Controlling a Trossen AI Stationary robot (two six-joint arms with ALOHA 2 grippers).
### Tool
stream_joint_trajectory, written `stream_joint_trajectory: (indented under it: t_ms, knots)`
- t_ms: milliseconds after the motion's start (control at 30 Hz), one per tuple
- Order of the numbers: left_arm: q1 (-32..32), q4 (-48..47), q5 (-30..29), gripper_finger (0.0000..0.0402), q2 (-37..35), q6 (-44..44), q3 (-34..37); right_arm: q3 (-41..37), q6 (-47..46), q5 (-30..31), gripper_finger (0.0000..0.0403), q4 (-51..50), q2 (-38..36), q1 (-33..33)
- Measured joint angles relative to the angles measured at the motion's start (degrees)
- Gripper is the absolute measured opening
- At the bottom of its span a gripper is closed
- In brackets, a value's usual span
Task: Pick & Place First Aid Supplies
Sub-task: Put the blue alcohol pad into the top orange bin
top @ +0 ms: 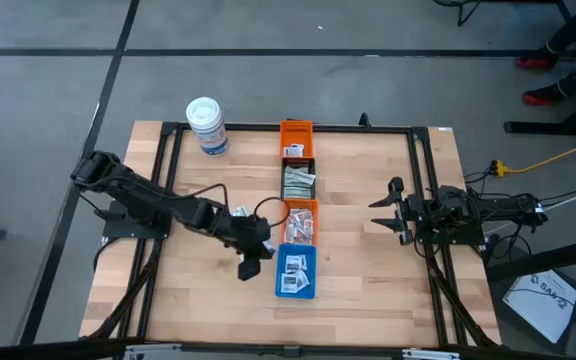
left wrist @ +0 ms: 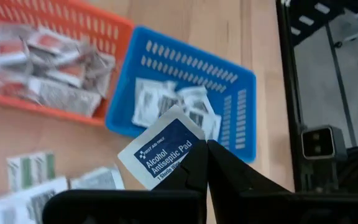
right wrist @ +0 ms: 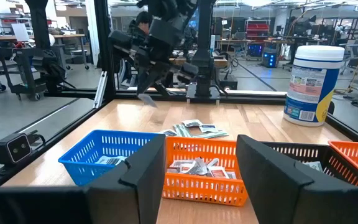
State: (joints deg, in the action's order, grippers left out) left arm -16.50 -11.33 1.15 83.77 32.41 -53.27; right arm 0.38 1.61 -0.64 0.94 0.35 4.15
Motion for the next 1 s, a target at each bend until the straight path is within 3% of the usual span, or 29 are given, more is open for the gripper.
stream_joint_trajectory:
  t_ms: [567, 1000]
  knots:
    - [14.0, 0.0, 4.3, 0.0001, 0.0, -12.2, -5.0, 0.0, 0.0, 0.0, 0.0195, 0.0, 0.0, 0.0]
    - [28.5, -0.7, 7.5, 0.0001, 0.0, -17.9, -5.7, 0.0, 0.0, 0.0, 0.0195, 0.0, 0.0, 0.0]
